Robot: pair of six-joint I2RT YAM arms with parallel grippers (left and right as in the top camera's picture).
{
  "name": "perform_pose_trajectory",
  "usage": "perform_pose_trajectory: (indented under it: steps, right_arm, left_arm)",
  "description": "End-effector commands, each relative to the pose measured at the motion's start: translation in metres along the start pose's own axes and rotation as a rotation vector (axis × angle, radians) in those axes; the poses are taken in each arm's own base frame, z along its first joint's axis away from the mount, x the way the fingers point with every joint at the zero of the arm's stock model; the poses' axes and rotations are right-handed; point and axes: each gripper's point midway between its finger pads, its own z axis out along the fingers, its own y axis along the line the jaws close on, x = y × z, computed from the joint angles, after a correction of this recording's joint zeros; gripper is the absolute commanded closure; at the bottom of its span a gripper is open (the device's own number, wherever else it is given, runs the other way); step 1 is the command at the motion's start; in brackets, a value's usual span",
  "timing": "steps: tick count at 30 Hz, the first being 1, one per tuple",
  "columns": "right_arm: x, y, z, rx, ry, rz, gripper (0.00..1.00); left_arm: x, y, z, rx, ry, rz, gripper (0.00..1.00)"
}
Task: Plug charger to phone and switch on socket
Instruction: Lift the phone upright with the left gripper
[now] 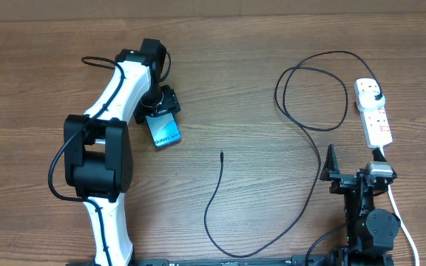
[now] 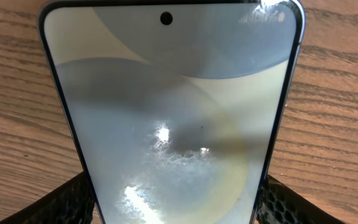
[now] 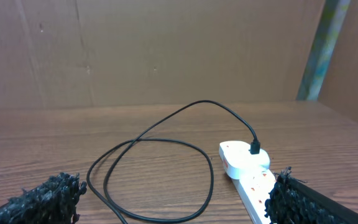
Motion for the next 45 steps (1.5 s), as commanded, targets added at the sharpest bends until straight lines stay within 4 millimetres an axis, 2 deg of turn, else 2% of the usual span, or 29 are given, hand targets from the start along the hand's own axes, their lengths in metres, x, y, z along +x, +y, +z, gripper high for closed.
perform_pose_trajectory:
  steps: [1,11,22,35,39,45]
  right_arm:
    - [0.003,0.0,0.001,0.002,0.002,-0.001,0.0]
    - [0.003,0.0,0.001,0.002,0.002,-0.001,0.0]
    - [0.003,0.0,0.001,0.002,0.002,-0.001,0.0]
    - [0.003,0.0,0.001,0.002,0.002,-0.001,0.0]
    - [0.003,0.0,0.001,0.002,0.002,-0.001,0.0]
    - [0.003,0.0,0.001,0.002,0.002,-0.001,0.0]
  left_arm:
    - [-0.005,-0.004,-0.004,0.007,-0.012,0.007,0.96]
    - [-0.001,-0.004,-0.004,0.012,0.006,0.008,0.96]
    - [0.01,-0.024,-0.005,0.126,0.071,0.019,0.96]
    - [0.031,-0.07,-0.021,0.409,0.202,0.035,0.96]
    - [0.039,-0.091,-0.034,0.547,0.261,0.041,0.96]
    - [0.05,-0.125,-0.067,0.81,0.361,0.06,0.96]
